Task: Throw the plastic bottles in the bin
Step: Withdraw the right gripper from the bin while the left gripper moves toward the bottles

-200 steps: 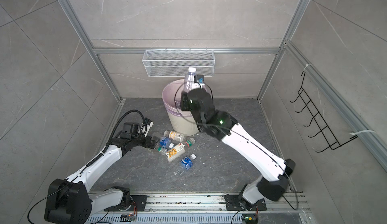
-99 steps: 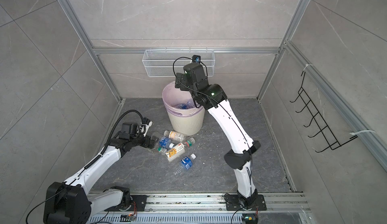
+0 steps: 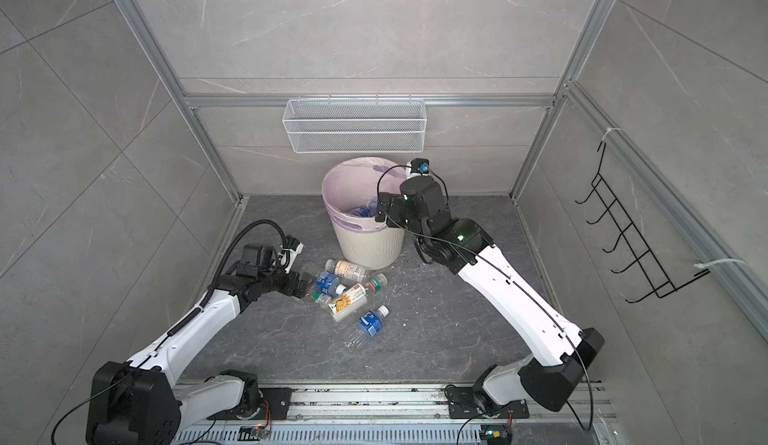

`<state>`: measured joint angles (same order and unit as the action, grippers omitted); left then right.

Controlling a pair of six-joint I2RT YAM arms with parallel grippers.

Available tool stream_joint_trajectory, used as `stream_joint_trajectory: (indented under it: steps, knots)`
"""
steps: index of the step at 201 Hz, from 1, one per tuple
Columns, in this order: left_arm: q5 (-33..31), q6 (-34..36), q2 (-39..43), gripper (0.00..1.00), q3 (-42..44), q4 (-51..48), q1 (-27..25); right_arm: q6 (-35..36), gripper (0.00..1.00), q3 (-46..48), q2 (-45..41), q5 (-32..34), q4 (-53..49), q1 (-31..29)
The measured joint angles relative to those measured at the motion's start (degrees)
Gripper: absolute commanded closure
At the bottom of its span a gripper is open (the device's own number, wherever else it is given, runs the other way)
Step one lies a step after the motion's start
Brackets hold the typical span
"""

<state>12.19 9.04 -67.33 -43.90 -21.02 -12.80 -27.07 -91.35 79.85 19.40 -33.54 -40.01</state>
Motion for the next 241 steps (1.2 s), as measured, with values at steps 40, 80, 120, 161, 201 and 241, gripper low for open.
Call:
stream_joint_trajectory:
  steps: [40, 80, 120, 161, 201, 241]
  knots:
    - [1.2, 1.07, 0.0, 0.0, 0.0, -0.76, 0.0, -3.04, 0.01, 11.61, -5.64, -0.61, 1.05, -0.26]
    - [2.08, 1.7, 0.0, 0.01, 0.0, -1.09, -0.02, -5.46, 0.02, 20.37, -10.69, -0.81, 1.7, -0.48]
    - [4.02, 2.56, 0.07, 0.02, 0.0, -1.95, -0.11, -7.96, 0.03, 27.36, -13.49, -1.75, 2.14, -1.22]
    - [5.99, 3.85, 1.01, 0.03, 0.0, -3.23, -1.57, -10.78, 0.04, 33.7, -14.64, -2.75, 2.12, -3.39]
    - [6.4, 5.77, 1.44, 0.03, 0.0, -4.44, -5.75, -14.19, 0.03, 37.77, -14.73, -2.93, 2.14, -5.68]
    - [6.36, 7.41, 2.25, 0.03, -0.28, -5.51, -10.54, -16.59, 0.03, 40.54, -16.02, -2.86, 2.08, -5.68]
